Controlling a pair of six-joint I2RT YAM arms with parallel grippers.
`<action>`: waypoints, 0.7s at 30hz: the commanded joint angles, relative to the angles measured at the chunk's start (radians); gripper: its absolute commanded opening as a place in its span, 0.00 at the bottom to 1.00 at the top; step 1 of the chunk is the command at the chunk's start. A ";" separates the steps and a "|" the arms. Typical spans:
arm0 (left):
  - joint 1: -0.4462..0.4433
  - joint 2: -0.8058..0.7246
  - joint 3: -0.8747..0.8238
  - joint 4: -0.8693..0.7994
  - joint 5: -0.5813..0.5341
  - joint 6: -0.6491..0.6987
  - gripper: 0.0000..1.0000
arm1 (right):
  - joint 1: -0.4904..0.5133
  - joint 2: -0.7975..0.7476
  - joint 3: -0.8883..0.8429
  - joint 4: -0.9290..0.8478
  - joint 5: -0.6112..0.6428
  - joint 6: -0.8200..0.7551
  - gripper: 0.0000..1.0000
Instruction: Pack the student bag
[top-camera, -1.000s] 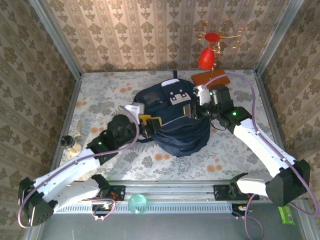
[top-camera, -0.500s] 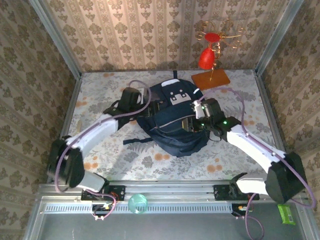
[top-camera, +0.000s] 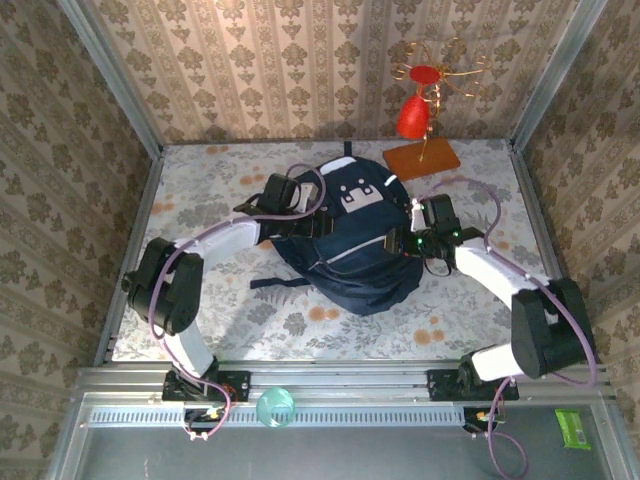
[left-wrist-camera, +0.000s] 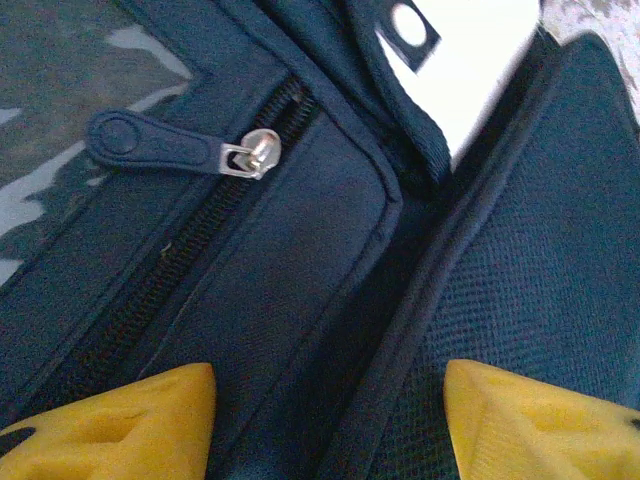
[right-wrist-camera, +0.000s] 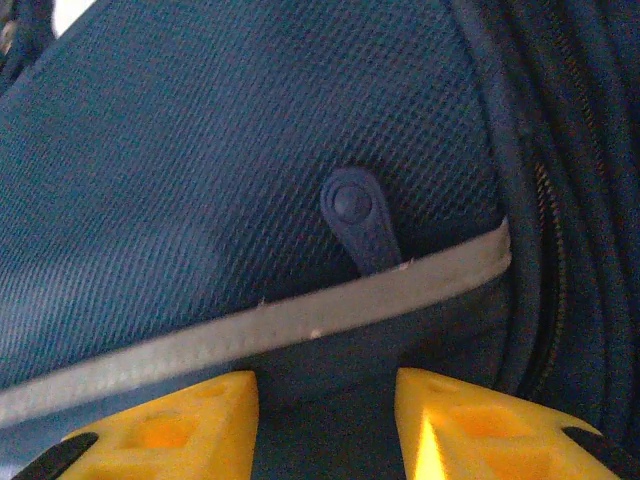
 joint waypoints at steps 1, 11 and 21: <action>-0.049 -0.038 -0.091 -0.014 0.128 -0.045 0.61 | -0.013 0.097 0.105 0.028 0.045 -0.057 0.42; -0.149 -0.113 -0.143 0.026 0.076 -0.134 0.59 | -0.014 0.220 0.336 -0.078 0.077 -0.117 0.40; -0.170 -0.166 -0.101 0.010 0.001 -0.099 0.59 | 0.105 -0.117 0.180 -0.132 0.263 -0.145 0.42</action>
